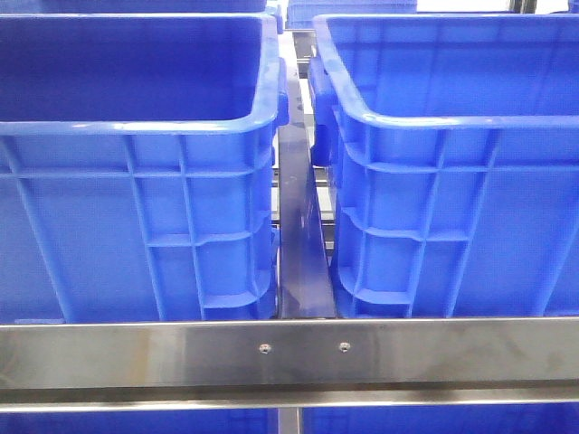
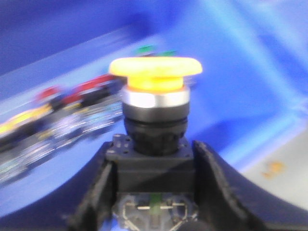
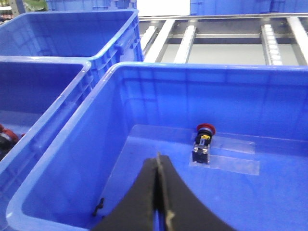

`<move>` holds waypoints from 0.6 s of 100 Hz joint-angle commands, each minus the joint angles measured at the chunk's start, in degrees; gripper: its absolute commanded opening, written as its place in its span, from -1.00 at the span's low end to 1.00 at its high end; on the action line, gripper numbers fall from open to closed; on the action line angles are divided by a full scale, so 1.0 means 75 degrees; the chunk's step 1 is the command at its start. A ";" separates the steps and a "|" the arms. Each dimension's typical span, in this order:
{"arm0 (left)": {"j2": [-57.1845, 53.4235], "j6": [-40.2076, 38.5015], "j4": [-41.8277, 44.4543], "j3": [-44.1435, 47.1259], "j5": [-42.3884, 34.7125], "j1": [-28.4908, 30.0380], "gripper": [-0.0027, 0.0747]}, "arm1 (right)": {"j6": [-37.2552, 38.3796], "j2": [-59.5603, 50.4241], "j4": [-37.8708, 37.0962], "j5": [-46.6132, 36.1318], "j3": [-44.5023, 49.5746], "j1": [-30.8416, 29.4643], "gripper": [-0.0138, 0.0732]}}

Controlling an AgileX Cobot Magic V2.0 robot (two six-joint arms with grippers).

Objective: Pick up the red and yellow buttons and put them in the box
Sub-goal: 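Lift the yellow-capped button out of the bin with the left gripper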

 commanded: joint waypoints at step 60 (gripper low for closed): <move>0.0627 0.0493 -0.0795 -0.0186 -0.1687 -0.3828 -0.98 | -0.0050 -0.0002 0.0293 0.0440 -0.0189 -0.0039 0.02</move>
